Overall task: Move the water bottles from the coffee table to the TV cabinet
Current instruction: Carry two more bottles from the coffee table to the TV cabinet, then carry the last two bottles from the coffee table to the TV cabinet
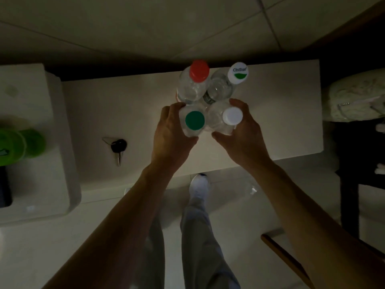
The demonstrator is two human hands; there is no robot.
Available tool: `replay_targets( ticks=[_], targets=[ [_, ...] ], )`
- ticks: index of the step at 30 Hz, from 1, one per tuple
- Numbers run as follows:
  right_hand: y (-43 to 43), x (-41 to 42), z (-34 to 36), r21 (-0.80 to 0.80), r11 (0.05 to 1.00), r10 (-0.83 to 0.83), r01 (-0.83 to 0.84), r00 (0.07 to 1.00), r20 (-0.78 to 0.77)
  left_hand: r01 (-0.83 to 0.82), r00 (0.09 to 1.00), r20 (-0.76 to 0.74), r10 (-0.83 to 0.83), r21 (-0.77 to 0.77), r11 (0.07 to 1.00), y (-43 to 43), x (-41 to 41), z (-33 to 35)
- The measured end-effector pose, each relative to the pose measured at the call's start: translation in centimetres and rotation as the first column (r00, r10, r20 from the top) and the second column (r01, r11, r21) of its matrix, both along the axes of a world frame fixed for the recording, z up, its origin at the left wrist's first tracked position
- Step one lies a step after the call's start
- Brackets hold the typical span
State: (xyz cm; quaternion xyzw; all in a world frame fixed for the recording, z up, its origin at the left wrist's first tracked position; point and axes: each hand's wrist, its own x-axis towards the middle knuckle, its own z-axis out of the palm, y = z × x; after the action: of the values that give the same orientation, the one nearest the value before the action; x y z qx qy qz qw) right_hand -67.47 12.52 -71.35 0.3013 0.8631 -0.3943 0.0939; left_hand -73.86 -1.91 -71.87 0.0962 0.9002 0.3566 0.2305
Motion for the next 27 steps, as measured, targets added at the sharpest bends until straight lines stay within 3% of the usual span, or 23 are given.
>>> replay_targets(
  ticks=[8, 11, 14, 18, 23, 27],
  targets=[
    [1.1, -1.6, 9.3, 0.058, 0.992, 0.103, -0.114, 0.980, 0.170, 0.222, 0.974, 0.064, -0.215, -0.133, 0.966, -4.5, -3.3, 6.6],
    [0.1, -2.7, 16.1, 0.098, 0.987, 0.111, -0.127, 0.982, 0.153, 0.213, 0.977, 0.039, -0.209, -0.176, 0.961, -7.7, -4.4, 12.5],
    [-5.3, -3.0, 28.0, 0.093, 0.968, 0.225, -0.235, 0.969, 0.103, 0.173, 0.983, -0.019, -0.183, -0.241, 0.955, -15.0, -3.5, 24.2],
    [-7.7, -4.2, 31.1, 0.105, 0.913, 0.385, -0.395, 0.917, 0.104, 0.180, 0.964, -0.136, -0.230, -0.306, 0.935, -16.7, -3.4, 28.2],
    [-11.0, -4.6, 34.3, 0.001, 0.844, 0.527, -0.536, 0.831, 0.179, 0.315, 0.943, 0.029, -0.331, -0.391, 0.865, -19.3, -1.8, 34.1],
    [-14.0, -2.2, 40.0, -0.024, 0.730, 0.669, -0.683, 0.708, 0.225, 0.281, 0.956, 0.057, -0.287, -0.449, 0.848, -21.8, 3.6, 40.8]
  ],
)
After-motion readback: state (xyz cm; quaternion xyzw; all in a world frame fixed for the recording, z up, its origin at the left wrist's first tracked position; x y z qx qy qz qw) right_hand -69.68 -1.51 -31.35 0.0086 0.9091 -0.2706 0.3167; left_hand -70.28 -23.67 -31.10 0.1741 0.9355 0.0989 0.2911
